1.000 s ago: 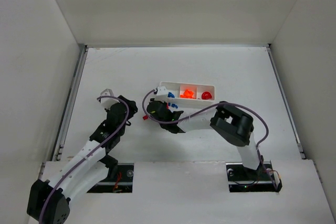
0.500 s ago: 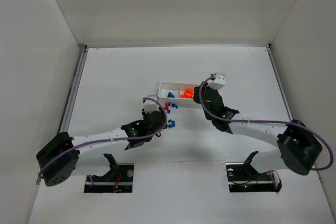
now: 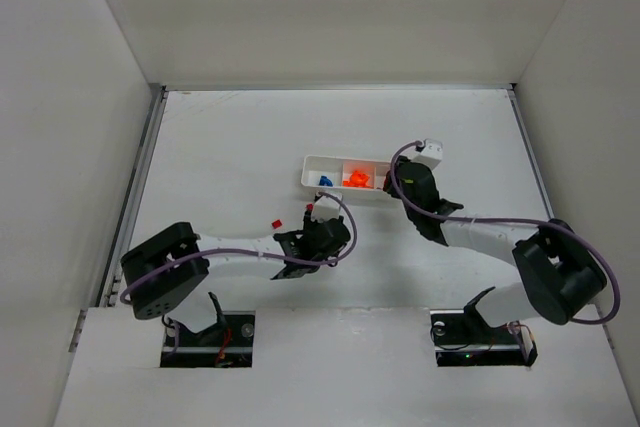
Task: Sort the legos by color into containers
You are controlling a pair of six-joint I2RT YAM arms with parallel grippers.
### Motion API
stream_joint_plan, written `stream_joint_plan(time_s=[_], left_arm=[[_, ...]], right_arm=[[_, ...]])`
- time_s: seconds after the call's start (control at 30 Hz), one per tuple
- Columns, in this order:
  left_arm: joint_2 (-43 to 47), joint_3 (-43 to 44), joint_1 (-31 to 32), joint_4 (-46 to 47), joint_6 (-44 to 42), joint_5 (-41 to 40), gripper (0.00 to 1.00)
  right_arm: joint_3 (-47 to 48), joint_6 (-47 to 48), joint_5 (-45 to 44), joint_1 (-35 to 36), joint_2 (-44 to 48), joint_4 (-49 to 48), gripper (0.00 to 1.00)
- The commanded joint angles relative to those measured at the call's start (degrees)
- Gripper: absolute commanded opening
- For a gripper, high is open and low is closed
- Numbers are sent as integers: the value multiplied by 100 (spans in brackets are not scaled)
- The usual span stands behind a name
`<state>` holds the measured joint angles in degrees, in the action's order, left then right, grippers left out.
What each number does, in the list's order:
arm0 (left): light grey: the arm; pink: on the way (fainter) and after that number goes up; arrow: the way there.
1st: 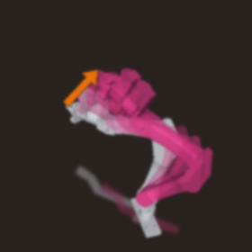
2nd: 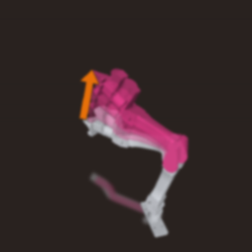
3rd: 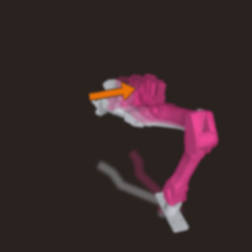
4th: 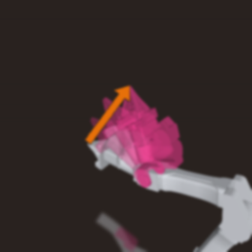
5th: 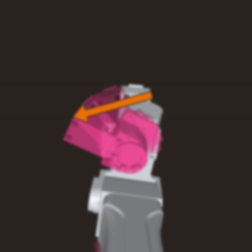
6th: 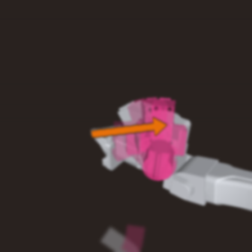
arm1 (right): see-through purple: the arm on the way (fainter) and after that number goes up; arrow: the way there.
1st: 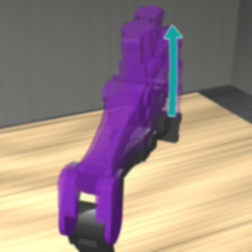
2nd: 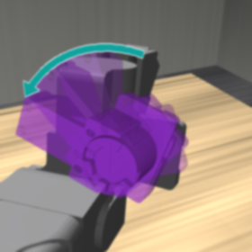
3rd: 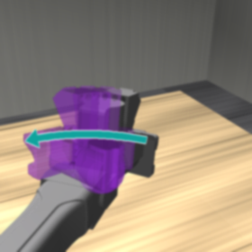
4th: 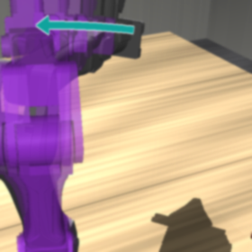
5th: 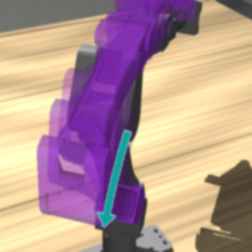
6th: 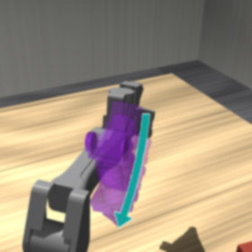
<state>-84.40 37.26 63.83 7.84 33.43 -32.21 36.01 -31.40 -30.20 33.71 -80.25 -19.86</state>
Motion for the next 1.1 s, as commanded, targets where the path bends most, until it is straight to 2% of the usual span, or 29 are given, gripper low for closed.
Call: stream_joint_plan(time_s=[0.0,0.07,0.13,0.5,0.73,1.07], left_arm=[[-102,308,203,25,-293,-128,37],[-199,352,265,25,-363,-154,36],[-278,370,292,43,-390,-154,36],[-437,344,345,25,-425,-524,34],[-613,309,265,-10,-399,-374,33],[-376,107,213,51,-337,-137,29]], right_arm=[[222,72,49,-1,-44,-211,46],[170,55,40,8,35,-238,52],[117,46,40,8,140,-238,53],[-243,-59,-65,166,563,-238,52],[-366,-86,-65,166,686,-282,52],[-375,-121,-65,210,545,-343,52]])
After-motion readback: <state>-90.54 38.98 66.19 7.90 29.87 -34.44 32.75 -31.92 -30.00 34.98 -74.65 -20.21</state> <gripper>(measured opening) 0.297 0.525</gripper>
